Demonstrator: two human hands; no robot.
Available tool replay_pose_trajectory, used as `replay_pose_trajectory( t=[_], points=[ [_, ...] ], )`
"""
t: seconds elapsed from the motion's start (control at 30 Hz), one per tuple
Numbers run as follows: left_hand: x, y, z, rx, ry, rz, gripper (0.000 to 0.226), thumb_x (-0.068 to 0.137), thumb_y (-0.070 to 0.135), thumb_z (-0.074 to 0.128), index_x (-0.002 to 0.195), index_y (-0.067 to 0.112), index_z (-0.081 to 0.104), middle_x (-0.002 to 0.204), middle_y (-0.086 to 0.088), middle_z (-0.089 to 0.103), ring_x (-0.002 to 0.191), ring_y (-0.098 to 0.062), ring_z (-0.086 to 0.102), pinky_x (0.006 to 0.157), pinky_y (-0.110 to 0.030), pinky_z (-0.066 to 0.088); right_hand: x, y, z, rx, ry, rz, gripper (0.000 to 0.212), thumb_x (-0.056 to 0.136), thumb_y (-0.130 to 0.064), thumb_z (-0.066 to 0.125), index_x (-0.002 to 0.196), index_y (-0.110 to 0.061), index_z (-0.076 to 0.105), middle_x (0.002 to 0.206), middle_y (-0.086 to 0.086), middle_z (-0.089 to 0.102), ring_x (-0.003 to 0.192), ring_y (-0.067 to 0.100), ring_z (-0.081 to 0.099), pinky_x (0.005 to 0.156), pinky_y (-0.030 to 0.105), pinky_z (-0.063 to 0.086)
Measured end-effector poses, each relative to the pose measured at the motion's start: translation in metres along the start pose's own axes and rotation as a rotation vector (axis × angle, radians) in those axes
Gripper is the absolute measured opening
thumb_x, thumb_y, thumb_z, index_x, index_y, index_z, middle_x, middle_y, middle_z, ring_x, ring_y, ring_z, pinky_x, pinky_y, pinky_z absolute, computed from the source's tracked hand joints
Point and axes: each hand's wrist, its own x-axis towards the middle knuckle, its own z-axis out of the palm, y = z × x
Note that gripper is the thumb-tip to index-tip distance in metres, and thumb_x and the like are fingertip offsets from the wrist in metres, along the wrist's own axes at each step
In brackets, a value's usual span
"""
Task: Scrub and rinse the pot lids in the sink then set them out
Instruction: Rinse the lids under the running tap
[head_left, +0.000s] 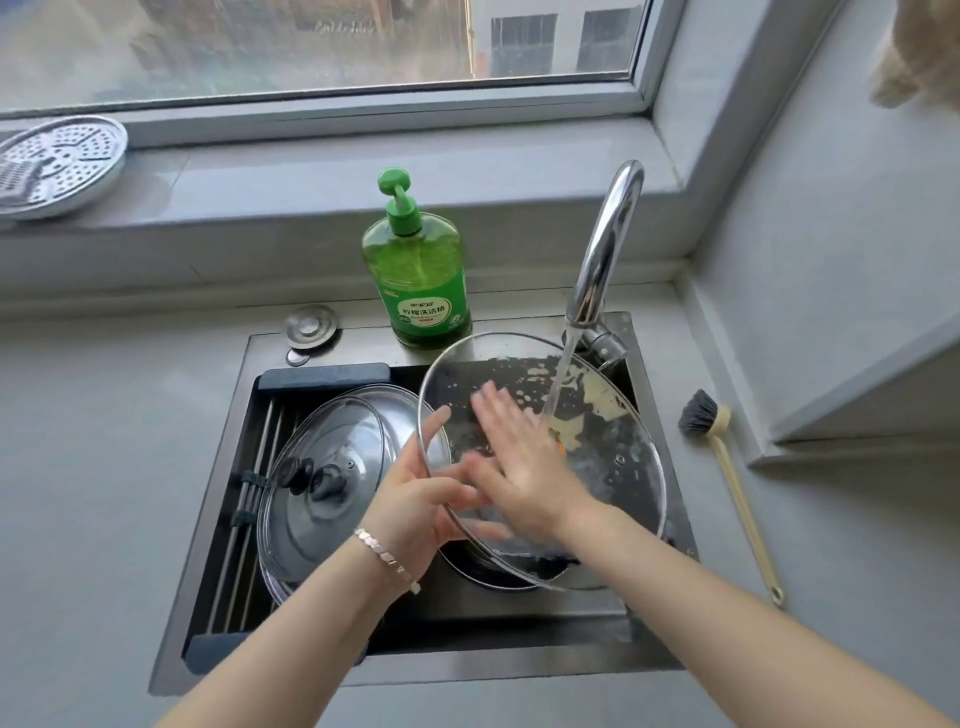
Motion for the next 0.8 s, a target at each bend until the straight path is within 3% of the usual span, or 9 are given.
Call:
replay_pose_trajectory(
  t=[0.13, 0.33, 0.5, 0.63, 0.8],
  points=[
    [-0.009, 0.008, -0.011, 0.021, 0.024, 0.03, 0.084, 0.078, -0.028, 0.036, 0.134, 0.033, 0.041, 0.105, -0.028, 0.065, 0.083, -0.042, 0.067, 0.052, -0.048, 0.056, -0.032, 0.026, -0.002, -0.081, -0.064, -0.146, 0.073, 0.084, -0.069, 0.006, 0.143, -0.028, -0.008, 0.152, -0.014, -0.016, 0.138, -0.005, -0.021, 0.11, 0.017, -0.018],
    [-0.007, 0.004, -0.002, 0.036, -0.046, 0.016, 0.084, 0.079, -0.028, 0.033, 0.135, 0.034, 0.038, 0.099, -0.025, 0.068, 0.08, -0.04, 0.068, 0.052, -0.049, 0.056, 0.012, 0.013, -0.009, -0.078, 0.07, 0.082, 0.074, 0.087, -0.057, 0.01, 0.147, -0.017, -0.009, 0.151, -0.007, -0.021, 0.137, 0.003, -0.024, 0.117, 0.033, -0.011],
    [-0.009, 0.004, -0.007, -0.034, -0.012, 0.043, 0.08, 0.078, -0.029, 0.033, 0.133, 0.028, 0.041, 0.098, -0.021, 0.07, 0.073, -0.031, 0.07, 0.05, -0.044, 0.055, -0.012, 0.002, 0.0, -0.018, -0.096, -0.315, 0.06, 0.09, -0.048, 0.015, 0.142, -0.027, -0.005, 0.151, -0.013, -0.01, 0.141, 0.002, -0.014, 0.116, 0.025, -0.012],
    [-0.013, 0.0, -0.009, -0.025, -0.032, -0.005, 0.083, 0.078, -0.028, 0.032, 0.134, 0.033, 0.039, 0.101, -0.028, 0.067, 0.081, -0.043, 0.067, 0.057, -0.052, 0.054, 0.005, 0.018, -0.007, -0.106, -0.047, -0.045, 0.07, 0.083, -0.056, 0.006, 0.146, -0.026, -0.004, 0.147, -0.014, -0.017, 0.138, 0.002, -0.019, 0.118, 0.04, -0.004],
    [-0.012, -0.012, -0.001, -0.001, -0.096, -0.033, 0.09, 0.059, -0.018, 0.047, 0.134, 0.031, 0.036, 0.108, -0.025, 0.066, 0.09, -0.051, 0.063, 0.054, -0.048, 0.055, 0.031, -0.022, -0.006, -0.054, -0.033, -0.218, 0.066, 0.087, -0.049, 0.009, 0.145, -0.021, -0.007, 0.152, -0.01, -0.013, 0.135, -0.002, -0.02, 0.113, 0.023, -0.014]
  ],
)
